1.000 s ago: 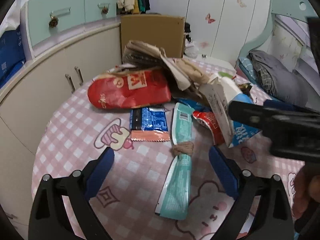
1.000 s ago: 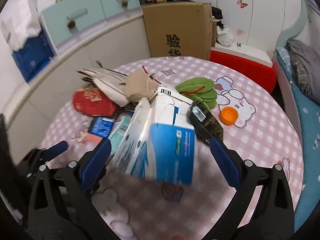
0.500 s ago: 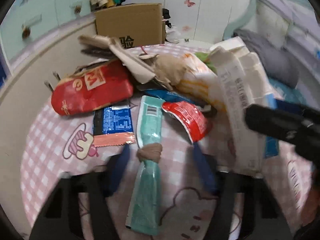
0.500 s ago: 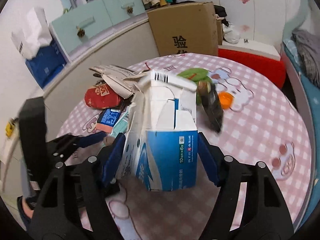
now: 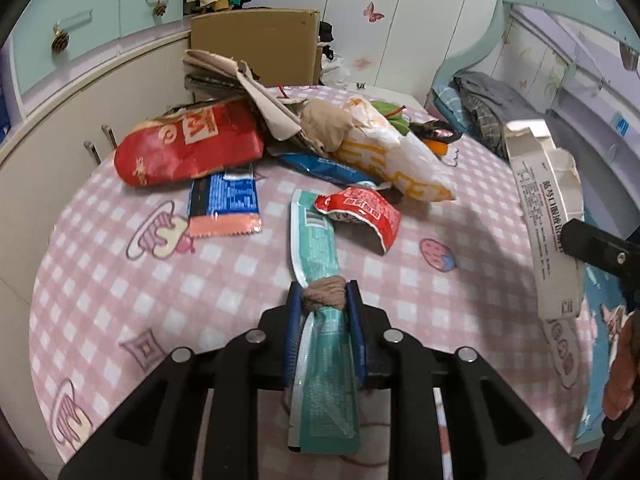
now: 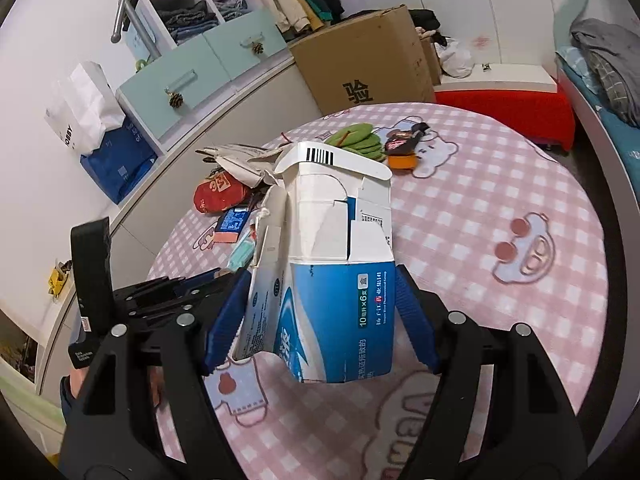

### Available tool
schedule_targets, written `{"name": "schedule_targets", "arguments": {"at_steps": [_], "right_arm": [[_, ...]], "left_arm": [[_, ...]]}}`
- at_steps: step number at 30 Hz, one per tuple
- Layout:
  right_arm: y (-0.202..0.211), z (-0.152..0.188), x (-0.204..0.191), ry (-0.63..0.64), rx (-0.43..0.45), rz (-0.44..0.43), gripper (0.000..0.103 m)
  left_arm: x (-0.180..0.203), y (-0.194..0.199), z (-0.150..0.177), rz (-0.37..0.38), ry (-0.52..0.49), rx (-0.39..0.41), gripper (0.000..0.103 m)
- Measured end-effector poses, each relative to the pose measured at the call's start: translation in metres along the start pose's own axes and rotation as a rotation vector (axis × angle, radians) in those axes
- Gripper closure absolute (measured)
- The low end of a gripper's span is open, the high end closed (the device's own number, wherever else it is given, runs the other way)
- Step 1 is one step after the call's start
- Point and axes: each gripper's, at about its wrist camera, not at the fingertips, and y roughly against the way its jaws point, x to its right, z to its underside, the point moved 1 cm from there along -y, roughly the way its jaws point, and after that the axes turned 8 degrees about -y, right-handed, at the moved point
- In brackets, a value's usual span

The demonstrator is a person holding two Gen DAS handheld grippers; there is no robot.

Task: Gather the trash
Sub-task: 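Grasp the teal toothpaste tube with the left tool while the right tool holds the box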

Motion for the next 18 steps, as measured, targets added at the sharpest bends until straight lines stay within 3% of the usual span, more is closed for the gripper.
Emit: {"name": "schedule_targets", "arguments": {"at_steps": [7, 10, 14, 16, 17, 18], "right_arm": [[0.025, 0.002, 0.019, -0.034, 0.041, -0.012, 0.033], [0.031, 0.003, 0.026, -0.044, 0.045, -0.011, 0.033], [0.032, 0.007, 0.029, -0.049, 0.042, -0.019, 0.033], [0.033, 0.009, 0.027, -0.045, 0.043, -0.025, 0.033], [0.034, 0.009, 0.027, -0.046, 0.045, -0.028, 0.033], [0.037, 0.010, 0.028, -0.047, 0.048, -0.032, 0.033]], "left_arm": [[0.004, 0.021, 0.018, 0.011, 0.062, 0.038, 0.082], [0.007, 0.025, 0.023, -0.014, 0.059, 0.017, 0.080], [0.016, 0.013, 0.015, -0.048, -0.011, -0.035, 0.055], [0.021, 0.009, 0.014, -0.070, -0.044, -0.043, 0.058], [0.021, 0.009, 0.013, -0.081, -0.051, -0.043, 0.076], [0.021, 0.008, 0.011, -0.088, -0.055, -0.046, 0.078]]}}
